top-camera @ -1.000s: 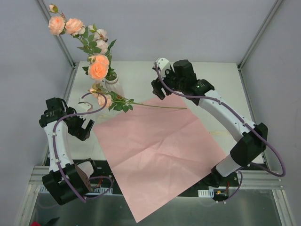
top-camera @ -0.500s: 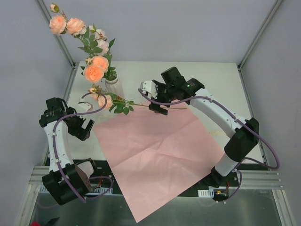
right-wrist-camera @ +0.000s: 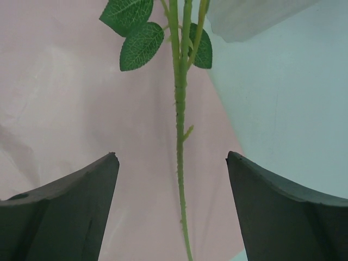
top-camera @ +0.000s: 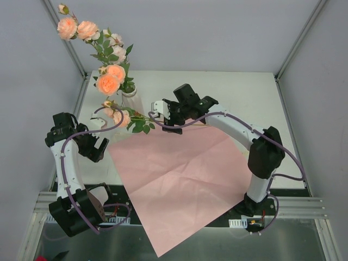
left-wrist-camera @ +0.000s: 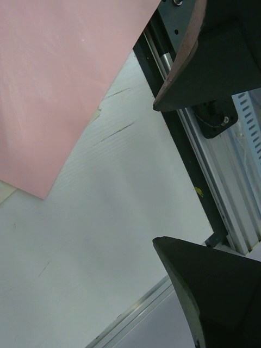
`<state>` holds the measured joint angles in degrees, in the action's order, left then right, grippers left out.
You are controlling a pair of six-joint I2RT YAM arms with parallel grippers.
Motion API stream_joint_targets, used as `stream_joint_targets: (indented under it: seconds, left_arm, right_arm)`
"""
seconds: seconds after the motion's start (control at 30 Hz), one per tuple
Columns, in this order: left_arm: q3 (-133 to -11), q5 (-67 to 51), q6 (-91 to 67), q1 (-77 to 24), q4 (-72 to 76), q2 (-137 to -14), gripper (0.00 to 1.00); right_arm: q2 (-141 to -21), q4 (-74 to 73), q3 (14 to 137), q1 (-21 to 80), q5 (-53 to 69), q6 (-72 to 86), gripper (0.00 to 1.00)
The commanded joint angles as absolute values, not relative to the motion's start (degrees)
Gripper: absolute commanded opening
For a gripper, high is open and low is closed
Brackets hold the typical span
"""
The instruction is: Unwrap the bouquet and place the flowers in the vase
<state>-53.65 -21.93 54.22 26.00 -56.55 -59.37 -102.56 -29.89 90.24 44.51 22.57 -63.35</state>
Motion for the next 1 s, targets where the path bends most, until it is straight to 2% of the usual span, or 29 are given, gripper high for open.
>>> stream_joint_targets:
  seconds: [0.0, 0.17, 0.23, 0.27, 0.3, 0.37, 0.4, 0.43, 0.67, 0.97]
  left_arm:
    - [-55.9, -22.15, 54.32, 26.72, -57.83, -59.24, 0.99]
    - [-55.64, -21.97, 54.32, 26.72, -58.01, -59.06, 0.99]
    - [-55.72, -21.97, 54.32, 26.72, -57.92, -59.06, 0.99]
    - [-55.64, -21.89, 54.32, 26.72, -57.92, -58.98, 0.99]
    - [-55.63, -21.88, 54.4, 26.72, -57.92, -59.06, 0.99]
    - [-55.72, -21.88, 54.49, 26.72, -58.01, -58.97, 0.99]
    - [-55.72, -21.8, 54.49, 26.72, -57.92, -58.89, 0.99]
    - [-55.64, -21.97, 54.41, 26.72, -57.92, -58.89, 0.99]
    - [-56.42, -21.89, 54.23, 26.63, -57.83, -58.89, 0.99]
    - [-56.69, -22.85, 53.26, 26.81, -57.66, -58.97, 0.99]
  right_arm:
    - [-106.6, -27.77, 95.17, 45.53, 25.75, -64.43, 0.81]
    - [-111.79, -27.52, 98.79, 46.14, 24.88, -63.37, 0.75]
    - [-113.29, -26.64, 99.66, 46.23, 24.26, -62.93, 0.65]
    - [-113.81, -26.72, 100.1, 46.23, 23.74, -62.93, 0.56]
    - [-114.34, -26.81, 100.8, 46.23, 23.47, -62.67, 0.36]
    - [-114.43, -26.81, 101.07, 46.32, 22.24, -62.23, 0.19]
    - [-114.09, -26.81, 100.99, 46.32, 22.06, -62.05, 0.06]
    - [-113.65, -26.72, 100.9, 46.32, 21.8, -61.88, 0.0]
    - [-105.74, -26.19, 97.92, 45.7, 20.13, -60.82, 0.0]
    - [-89.49, -27.58, 90.53, 45.0, 20.3, -64.07, 0.01]
